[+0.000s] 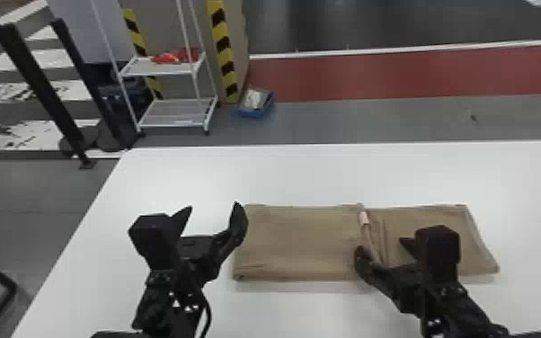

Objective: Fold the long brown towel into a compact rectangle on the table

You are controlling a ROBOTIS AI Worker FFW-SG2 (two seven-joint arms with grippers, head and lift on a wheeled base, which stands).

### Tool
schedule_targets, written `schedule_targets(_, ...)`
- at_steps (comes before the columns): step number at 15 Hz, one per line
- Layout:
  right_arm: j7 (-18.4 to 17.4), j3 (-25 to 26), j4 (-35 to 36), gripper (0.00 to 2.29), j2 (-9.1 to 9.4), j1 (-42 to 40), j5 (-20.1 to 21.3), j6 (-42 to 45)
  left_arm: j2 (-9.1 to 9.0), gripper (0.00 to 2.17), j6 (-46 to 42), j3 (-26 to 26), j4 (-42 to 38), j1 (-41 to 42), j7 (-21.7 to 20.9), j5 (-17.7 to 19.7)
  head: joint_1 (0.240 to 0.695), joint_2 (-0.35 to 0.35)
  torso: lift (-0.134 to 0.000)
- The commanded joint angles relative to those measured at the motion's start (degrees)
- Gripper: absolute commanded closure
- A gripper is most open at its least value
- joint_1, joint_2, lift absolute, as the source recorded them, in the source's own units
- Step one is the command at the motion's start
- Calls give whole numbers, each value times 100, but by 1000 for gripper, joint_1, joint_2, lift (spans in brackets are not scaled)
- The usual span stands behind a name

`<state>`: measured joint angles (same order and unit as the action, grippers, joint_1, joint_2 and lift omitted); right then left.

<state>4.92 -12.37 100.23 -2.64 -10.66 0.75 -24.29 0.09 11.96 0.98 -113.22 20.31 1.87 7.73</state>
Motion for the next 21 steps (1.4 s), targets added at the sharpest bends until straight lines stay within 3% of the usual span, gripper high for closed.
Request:
schedule_targets(1,0,-72,-12,279,0,20,4,42,-23,83,-4,-10,37,-10,-20,27,695,151,-115)
schedule_targets(9,18,-169,-47,535,0,82,83,-10,-23,83,-4,-37,98,-1,-55,18,695,160,-115)
schedule_targets(12,18,-195,-21,707,-9,64,66,-10,-23,83,-4,-37,107,17,-64,18,695,161,-115)
schedule_targets(14,9,-204,-21,937,-9,64,75,-10,-23,83,-4,-37,107,25,-73,27,695,163,-115)
schedule_targets(17,9,-204,-3,940,-9,46,66,-10,-23,87,-4,-19,107,43,-81,18,695,166,-115)
schedule_targets(19,18,-222,111,1123,-18,20,75,-10,-23,87,-39,-10,98,52,-81,27,695,166,-115)
schedule_targets(21,18,-248,225,1123,-35,-6,83,-10,-23,87,-57,7,90,69,-90,27,695,169,-115)
